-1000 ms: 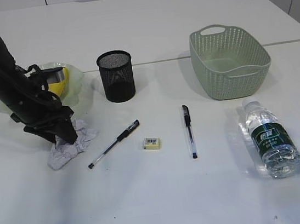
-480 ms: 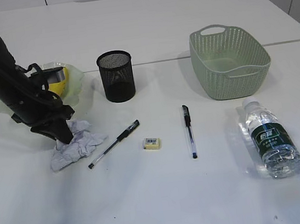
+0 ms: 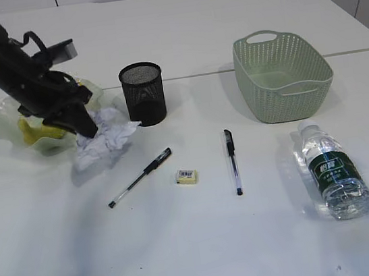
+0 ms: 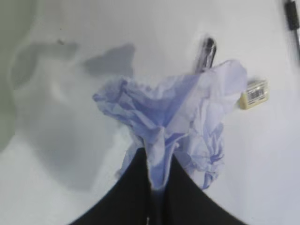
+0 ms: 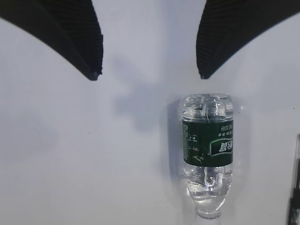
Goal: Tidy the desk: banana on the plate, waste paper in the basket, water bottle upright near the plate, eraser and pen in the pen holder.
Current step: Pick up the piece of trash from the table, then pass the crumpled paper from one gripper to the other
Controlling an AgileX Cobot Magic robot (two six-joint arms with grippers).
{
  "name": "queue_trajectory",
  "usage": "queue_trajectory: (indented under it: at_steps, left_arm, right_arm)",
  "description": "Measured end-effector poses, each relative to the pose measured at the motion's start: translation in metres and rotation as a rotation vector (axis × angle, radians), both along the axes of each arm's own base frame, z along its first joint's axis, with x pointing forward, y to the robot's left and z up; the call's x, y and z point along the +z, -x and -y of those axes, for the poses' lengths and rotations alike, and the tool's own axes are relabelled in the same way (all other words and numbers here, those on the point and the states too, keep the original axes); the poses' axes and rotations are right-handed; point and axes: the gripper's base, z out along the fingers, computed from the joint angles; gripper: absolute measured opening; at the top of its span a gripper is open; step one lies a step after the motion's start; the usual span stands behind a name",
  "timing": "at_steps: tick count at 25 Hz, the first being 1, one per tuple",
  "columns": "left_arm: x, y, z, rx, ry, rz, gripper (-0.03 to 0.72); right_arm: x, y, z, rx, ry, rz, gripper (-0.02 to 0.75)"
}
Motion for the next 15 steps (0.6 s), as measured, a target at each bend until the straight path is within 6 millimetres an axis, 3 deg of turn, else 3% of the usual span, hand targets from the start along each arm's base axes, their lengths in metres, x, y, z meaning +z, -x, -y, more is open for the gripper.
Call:
queue_trajectory:
  at_steps: [7,15]
  left_arm:
    - [0.044,-0.007,0.018,-0.043,0.218,0.035,0.001]
    - [0.074,-0.007,0.037,-0.076,0.52,0.062,0.001]
  right_arm:
    - [0.0,0.0,-0.001,-0.001,-0.007,0.0,0.465]
    - [0.004,-0.007,-0.003,-0.007,-0.048,0.089,0.465]
